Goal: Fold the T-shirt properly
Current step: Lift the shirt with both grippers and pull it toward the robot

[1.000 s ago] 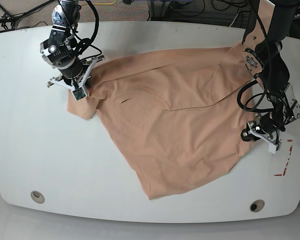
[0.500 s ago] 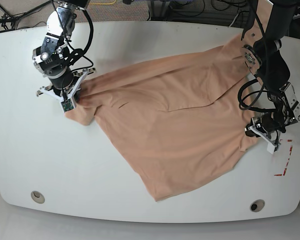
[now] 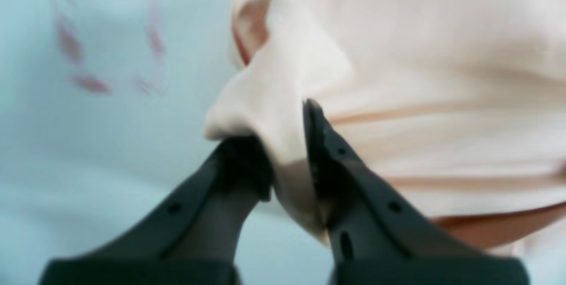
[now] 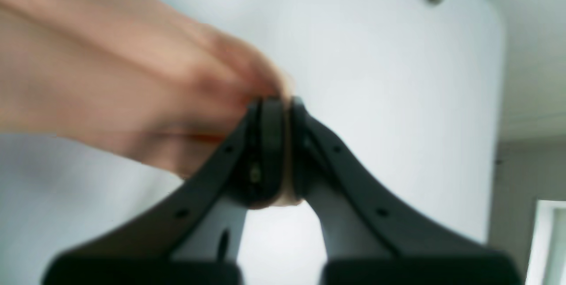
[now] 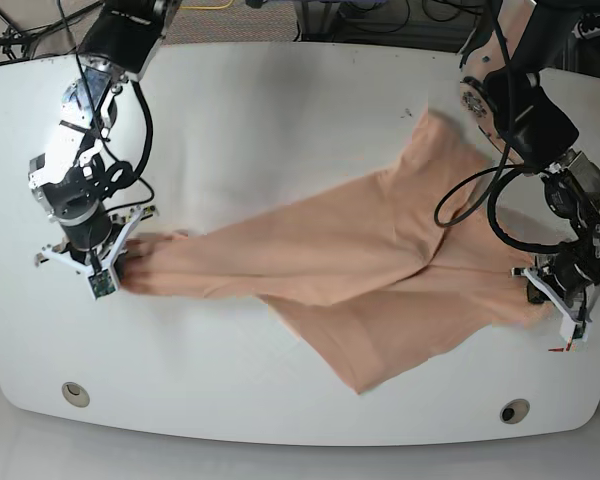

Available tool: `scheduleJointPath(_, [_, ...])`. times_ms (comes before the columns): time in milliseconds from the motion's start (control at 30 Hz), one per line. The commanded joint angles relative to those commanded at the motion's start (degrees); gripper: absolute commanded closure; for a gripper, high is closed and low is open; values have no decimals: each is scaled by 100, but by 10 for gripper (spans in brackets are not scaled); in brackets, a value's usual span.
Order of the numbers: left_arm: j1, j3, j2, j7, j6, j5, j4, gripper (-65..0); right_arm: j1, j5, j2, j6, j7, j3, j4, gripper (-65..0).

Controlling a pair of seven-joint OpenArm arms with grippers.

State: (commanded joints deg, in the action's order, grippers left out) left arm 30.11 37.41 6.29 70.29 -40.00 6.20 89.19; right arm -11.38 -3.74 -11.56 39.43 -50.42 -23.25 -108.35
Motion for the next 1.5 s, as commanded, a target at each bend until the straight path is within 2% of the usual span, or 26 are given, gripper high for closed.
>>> scheduleJointPath(200, [273,-492,-167,211,0,-18,879,0,-967,9,-360,9,-26,0,536,0])
scheduleJointPath(533, [1363,-835,-176,545,4,-35,1257,0,-2391,9,-668,9,-26,158,1152,0])
scheduleJointPath(567, [1600,-826,-176,580,189,-18,1257,0,-2611,9,-774,9,-26,343,1240,0])
scheduleJointPath(733, [2338,-818,-141,571,549,-18,1231,0,-3244,26,-993,-9,-26,809,1389,0])
scheduleJointPath(967, [2963,-800,-88,571,593,-44,1046,0,-4167,0,-1046,-9,-26,1090,1785,0])
scheduleJointPath(1100, [2910,-774,26,571,593,-18,1046,0,-4264,9,-1160,0,-26,1090,1943,0])
scheduleJointPath(1200, [2541,-712,44,580,593,-9,1073,0,-4097,44,-1178,0,-26,1064,1943,0])
scheduleJointPath(1400, [1811,-545,44,580,585,0,1099,0,-3174,62,-1116,9,9,536,1644,0])
scheduleJointPath(1500, [1407,-404,53,580,576,0,1231,0,-2593,62,-932,9,26,281,1486,0])
